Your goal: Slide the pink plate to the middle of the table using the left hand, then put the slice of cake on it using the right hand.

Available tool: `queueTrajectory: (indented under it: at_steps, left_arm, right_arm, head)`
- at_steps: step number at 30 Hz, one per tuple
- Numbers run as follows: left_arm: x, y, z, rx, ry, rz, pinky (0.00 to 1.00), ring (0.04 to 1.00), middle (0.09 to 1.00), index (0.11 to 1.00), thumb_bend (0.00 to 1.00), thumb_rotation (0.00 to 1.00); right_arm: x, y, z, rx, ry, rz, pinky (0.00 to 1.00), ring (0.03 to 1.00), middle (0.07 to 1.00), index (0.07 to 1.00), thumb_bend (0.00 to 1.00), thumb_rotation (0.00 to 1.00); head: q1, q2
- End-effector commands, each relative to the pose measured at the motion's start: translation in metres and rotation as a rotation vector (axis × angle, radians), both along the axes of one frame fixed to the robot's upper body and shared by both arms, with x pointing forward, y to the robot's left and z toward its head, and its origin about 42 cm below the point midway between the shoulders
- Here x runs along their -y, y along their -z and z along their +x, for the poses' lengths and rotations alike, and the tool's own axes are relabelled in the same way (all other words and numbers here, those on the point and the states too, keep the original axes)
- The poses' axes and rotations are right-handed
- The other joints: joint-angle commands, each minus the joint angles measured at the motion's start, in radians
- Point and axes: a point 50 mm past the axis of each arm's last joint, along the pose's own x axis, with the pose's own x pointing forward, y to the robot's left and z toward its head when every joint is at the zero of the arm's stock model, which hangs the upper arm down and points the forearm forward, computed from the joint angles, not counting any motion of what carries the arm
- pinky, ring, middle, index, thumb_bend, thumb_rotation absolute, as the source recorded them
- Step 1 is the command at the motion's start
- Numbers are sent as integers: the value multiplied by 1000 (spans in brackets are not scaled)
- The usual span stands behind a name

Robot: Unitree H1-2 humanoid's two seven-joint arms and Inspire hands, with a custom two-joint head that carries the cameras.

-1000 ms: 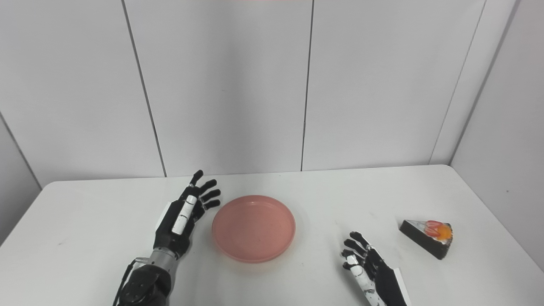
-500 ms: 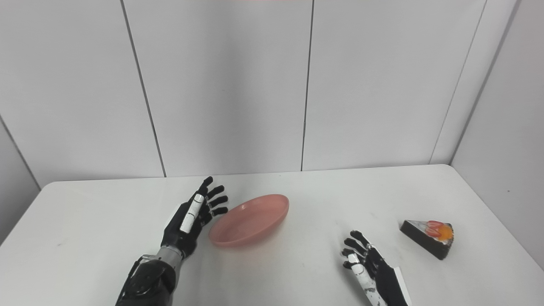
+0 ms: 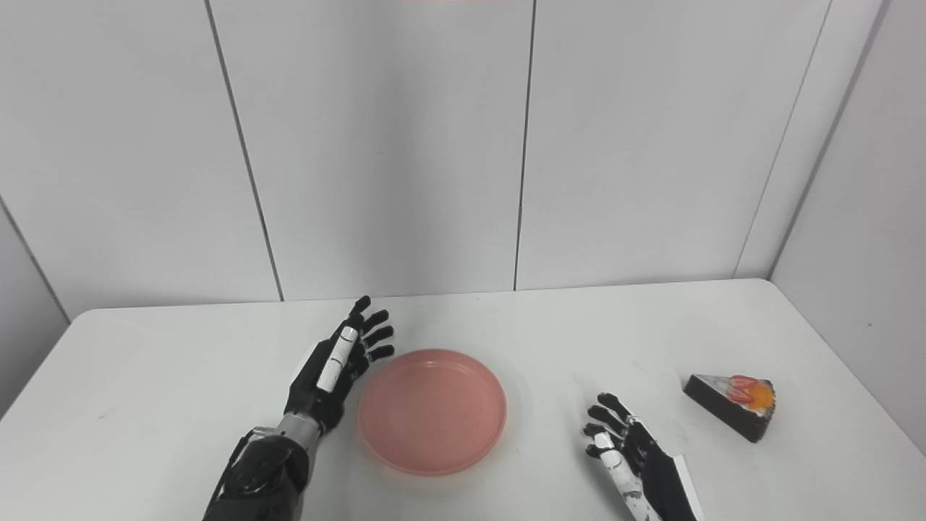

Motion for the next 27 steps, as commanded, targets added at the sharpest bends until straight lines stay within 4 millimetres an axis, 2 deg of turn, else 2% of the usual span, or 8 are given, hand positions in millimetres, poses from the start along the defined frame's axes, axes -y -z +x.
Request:
queueTrajectory:
  at_steps: [1, 8, 14, 18, 19, 24, 27]
  left_arm:
    - [7, 13, -5, -49, 7, 3, 823, 890, 917, 975, 759, 821]
    - [10, 13, -4, -64, 23, -7, 829, 890, 924, 989, 761, 814]
    - [8, 16, -9, -42, 63, 93, 806, 865, 908, 1000, 780, 859]
    - [0, 21, -14, -46, 66, 121, 777, 843, 889, 991, 788, 890]
    - [-4, 22, -15, -48, 60, 116, 768, 839, 886, 987, 795, 886]
    - [-15, 24, -20, -62, 58, 94, 723, 835, 885, 970, 840, 853]
    - [-20, 26, -21, -67, 59, 97, 726, 840, 887, 966, 822, 852]
  right_arm:
    - [-8, 26, -13, -90, -15, 32, 714, 775, 812, 838, 831, 773]
    - [-12, 25, -14, -90, -9, 35, 710, 769, 806, 837, 823, 765]
    - [-16, 24, -13, -81, -5, 33, 710, 766, 805, 837, 821, 767]
    - [-23, 23, -13, -18, 38, 34, 676, 734, 773, 811, 774, 715]
    - [-25, 22, -13, 9, 52, 22, 672, 730, 767, 808, 765, 710]
    - [-33, 17, -17, 95, 110, 17, 628, 694, 733, 789, 696, 649]
    - [-33, 1, -20, 150, 153, 27, 622, 690, 729, 784, 685, 641]
  head:
    - [-1, 0]
    - [-4, 3]
    - [-25, 1]
    - [-83, -4]
    - [-114, -5]
    - [-157, -11]
    - [-188, -16]
